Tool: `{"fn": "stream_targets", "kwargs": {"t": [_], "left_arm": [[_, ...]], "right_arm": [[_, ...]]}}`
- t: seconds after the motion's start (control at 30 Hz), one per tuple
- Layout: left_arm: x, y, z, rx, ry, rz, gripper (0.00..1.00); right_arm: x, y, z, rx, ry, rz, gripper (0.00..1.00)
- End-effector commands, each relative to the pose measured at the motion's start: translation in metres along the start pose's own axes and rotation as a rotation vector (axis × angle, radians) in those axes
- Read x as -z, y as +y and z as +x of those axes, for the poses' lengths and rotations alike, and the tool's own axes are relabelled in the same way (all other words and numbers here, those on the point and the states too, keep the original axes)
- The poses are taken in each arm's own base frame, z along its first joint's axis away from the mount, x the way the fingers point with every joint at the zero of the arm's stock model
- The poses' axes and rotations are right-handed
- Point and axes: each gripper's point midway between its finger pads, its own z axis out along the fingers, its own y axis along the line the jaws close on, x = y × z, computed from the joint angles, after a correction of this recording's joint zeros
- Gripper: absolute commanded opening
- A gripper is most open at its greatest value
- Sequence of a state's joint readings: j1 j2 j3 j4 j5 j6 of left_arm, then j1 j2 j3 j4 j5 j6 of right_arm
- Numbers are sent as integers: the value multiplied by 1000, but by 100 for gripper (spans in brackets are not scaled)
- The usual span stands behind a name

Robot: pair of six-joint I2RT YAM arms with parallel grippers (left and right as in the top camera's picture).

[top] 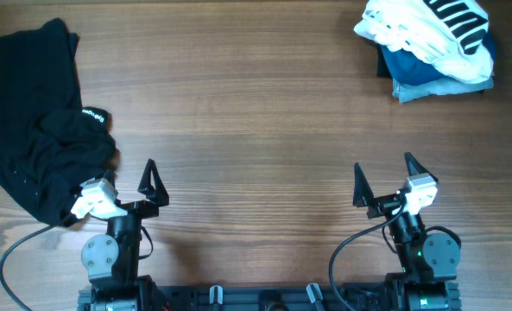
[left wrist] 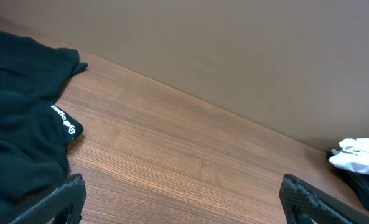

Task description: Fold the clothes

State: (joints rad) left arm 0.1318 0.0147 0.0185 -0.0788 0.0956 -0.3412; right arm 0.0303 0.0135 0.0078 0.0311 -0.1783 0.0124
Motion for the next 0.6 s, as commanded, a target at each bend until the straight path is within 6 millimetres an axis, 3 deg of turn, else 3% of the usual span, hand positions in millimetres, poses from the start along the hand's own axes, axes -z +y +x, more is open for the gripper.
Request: {"fn": "stream_targets", "kwargs": {"t": [0.0,0.13,0.33,0.43,0.57], "left_arm": [[0,-1,1,-21,-4,6,100],[1,-17,-2,-27,-8,94,100],[1,-21,-1,-28,0,116,100],[1,-24,0,-26,14,130,100],[-1,-25,-5,-21,48,115,100]], "right_arm": [[0,-1,-6,17,-28,11,100],[0,2,-9,19,-40,-8,100],[0,3,-12,21,-50,-16,100],[1,14,-19,26,-66,-79,100],[2,15,-31,29,-79,-80,100]]}}
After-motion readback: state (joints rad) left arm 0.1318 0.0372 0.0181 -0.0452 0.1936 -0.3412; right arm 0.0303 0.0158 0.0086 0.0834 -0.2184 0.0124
